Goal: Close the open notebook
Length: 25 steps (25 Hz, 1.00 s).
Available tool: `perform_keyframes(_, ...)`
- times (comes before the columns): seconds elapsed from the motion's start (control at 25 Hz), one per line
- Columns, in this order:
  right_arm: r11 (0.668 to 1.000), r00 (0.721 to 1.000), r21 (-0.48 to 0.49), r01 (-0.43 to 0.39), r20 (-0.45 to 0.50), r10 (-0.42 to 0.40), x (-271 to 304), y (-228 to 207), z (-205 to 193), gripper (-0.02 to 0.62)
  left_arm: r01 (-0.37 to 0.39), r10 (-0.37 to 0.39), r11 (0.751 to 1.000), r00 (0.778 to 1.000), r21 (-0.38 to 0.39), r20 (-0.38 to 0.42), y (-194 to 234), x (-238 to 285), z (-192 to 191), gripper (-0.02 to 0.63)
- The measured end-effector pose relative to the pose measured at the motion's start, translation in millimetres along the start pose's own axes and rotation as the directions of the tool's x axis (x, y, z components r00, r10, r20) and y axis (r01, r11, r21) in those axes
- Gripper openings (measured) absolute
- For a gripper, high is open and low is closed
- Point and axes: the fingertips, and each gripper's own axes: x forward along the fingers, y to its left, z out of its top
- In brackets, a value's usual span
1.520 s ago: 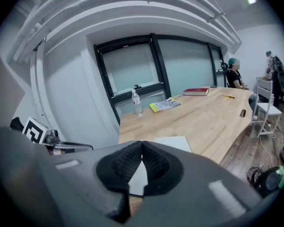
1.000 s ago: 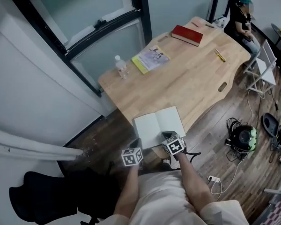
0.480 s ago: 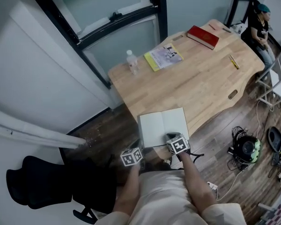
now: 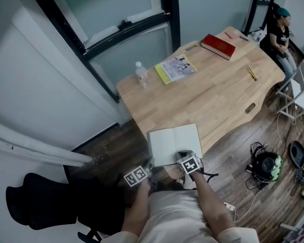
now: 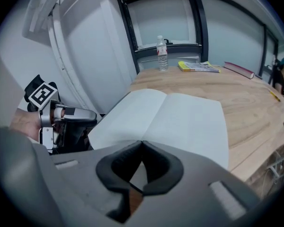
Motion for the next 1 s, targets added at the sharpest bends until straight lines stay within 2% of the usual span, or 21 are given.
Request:
perform_keyframes(0.16,1.000,1.000,-0.009,0.014,0.015,-0.014,-1,-1,2,0.002,-0.011,0.011,1.000,0.999,0.000,-0.042,0,6,-7,0.258)
perform_keyframes(0.32,0.994,0.999,-0.100,0.040,0.012,-0.039,-3,-1,8,0.002,-0.006,0.006,1.000,0.998,-0.006,-0.056,-2,12,-11,0.266)
perform_keyframes(0.44,0.992,0.999,-0.119,0.045,0.017,-0.043,-6,-1,11,0.002,0.004,-0.004,1.000,0.997,-0.007,-0.074,-7,17,-16,0.265)
perform_keyframes(0.68,0.993,1.000,-0.111,0.027,0.017,-0.025,-5,-3,11,0.002,0.069,-0.071,0.997,0.994,-0.032,-0.078,-17,18,-19,0.264)
perform_keyframes(0.88,0.995,0.999,-0.098,0.033,0.021,-0.031,-6,-5,9,0.002,0.172,-0.175,0.984,0.984,-0.055,-0.046,-30,7,-14,0.261)
perform_keyframes(1.0,0.997,0.999,-0.072,0.042,0.034,-0.040,-7,-7,9,0.002,0.193,-0.195,0.980,0.980,-0.038,-0.032,-36,1,-9,0.214)
